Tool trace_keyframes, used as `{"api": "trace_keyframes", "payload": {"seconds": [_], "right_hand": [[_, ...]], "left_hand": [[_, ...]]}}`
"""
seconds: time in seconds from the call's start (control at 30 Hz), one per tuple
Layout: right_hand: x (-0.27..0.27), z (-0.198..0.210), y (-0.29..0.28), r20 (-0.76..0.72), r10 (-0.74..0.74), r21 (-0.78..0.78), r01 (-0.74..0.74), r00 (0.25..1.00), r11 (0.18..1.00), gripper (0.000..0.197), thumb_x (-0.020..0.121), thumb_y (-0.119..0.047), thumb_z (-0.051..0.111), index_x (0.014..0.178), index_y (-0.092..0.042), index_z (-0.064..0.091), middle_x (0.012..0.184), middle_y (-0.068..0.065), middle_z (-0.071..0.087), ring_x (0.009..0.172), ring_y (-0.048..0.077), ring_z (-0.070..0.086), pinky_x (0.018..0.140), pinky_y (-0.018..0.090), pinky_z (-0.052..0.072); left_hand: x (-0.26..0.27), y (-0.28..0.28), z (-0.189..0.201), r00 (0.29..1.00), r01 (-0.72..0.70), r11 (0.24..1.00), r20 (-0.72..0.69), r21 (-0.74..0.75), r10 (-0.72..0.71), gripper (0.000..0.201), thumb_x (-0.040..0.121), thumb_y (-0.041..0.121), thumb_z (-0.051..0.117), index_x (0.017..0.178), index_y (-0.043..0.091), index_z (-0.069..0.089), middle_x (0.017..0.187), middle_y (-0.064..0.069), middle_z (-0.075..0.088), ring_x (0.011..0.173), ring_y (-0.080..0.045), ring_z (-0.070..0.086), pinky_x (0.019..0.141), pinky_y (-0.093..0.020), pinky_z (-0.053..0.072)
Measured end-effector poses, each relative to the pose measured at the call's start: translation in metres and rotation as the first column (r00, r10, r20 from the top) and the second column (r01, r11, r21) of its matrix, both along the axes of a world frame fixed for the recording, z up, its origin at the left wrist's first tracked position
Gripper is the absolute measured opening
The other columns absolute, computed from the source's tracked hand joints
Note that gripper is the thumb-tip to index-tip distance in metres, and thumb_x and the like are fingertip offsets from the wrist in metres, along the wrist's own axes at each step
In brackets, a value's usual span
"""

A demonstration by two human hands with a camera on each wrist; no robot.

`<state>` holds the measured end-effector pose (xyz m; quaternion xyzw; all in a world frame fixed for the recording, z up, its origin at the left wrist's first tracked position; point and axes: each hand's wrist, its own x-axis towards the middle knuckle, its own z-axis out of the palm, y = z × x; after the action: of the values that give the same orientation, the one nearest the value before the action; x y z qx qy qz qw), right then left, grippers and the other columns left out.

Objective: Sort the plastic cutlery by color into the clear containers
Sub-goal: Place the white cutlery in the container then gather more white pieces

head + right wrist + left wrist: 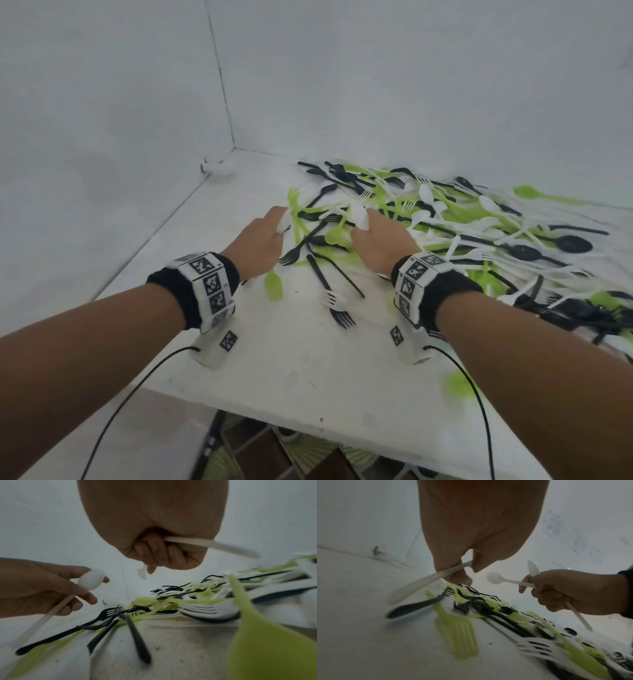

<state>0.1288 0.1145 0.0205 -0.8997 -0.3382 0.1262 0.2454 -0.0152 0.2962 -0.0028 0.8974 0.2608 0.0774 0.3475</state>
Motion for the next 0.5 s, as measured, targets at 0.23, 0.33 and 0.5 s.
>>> {"api": "trace_keyframes", "payload": {"seconds": [0.23, 0.33, 0.5], "right_hand": [[0.027, -0.005, -0.037, -0.21, -0.265, 0.146, 0.298, 0.941, 0.943, 0.03, 0.104, -0.04, 0.037, 0.108, -0.013, 0.049, 0.107, 0.006, 0.059, 0.1, 0.03, 0.056, 0.082, 0.039, 0.041], [0.038, -0.006, -0.053, -0.199, -0.322, 0.179, 0.358, 0.925, 0.917, 0.028, 0.103, -0.033, 0.034, 0.096, -0.009, 0.048, 0.1, 0.009, 0.062, 0.092, 0.029, 0.059, 0.074, 0.039, 0.045], [0.054, -0.007, -0.079, -0.172, -0.367, 0.212, 0.398, 0.914, 0.893, 0.028, 0.101, -0.021, 0.036, 0.122, -0.006, 0.045, 0.095, 0.014, 0.067, 0.088, 0.033, 0.066, 0.081, 0.046, 0.054]], "left_hand": [[0.041, -0.038, 0.007, 0.977, 0.208, 0.975, -0.062, 0.082, -0.204, 0.034, 0.1, 0.033, 0.052, 0.133, 0.028, 0.047, 0.101, -0.006, 0.07, 0.096, -0.023, 0.067, 0.087, -0.041, 0.055], [0.059, -0.059, 0.008, 0.944, 0.328, 0.917, -0.115, 0.227, -0.309, 0.015, 0.101, 0.033, 0.053, 0.096, 0.019, 0.053, 0.07, 0.003, 0.058, 0.062, -0.015, 0.054, 0.059, -0.032, 0.042], [0.087, -0.077, 0.005, 0.89, 0.456, 0.831, -0.146, 0.319, -0.432, 0.028, 0.099, 0.03, 0.055, 0.076, 0.019, 0.044, 0.066, 0.003, 0.052, 0.061, -0.017, 0.048, 0.056, -0.032, 0.034]]}}
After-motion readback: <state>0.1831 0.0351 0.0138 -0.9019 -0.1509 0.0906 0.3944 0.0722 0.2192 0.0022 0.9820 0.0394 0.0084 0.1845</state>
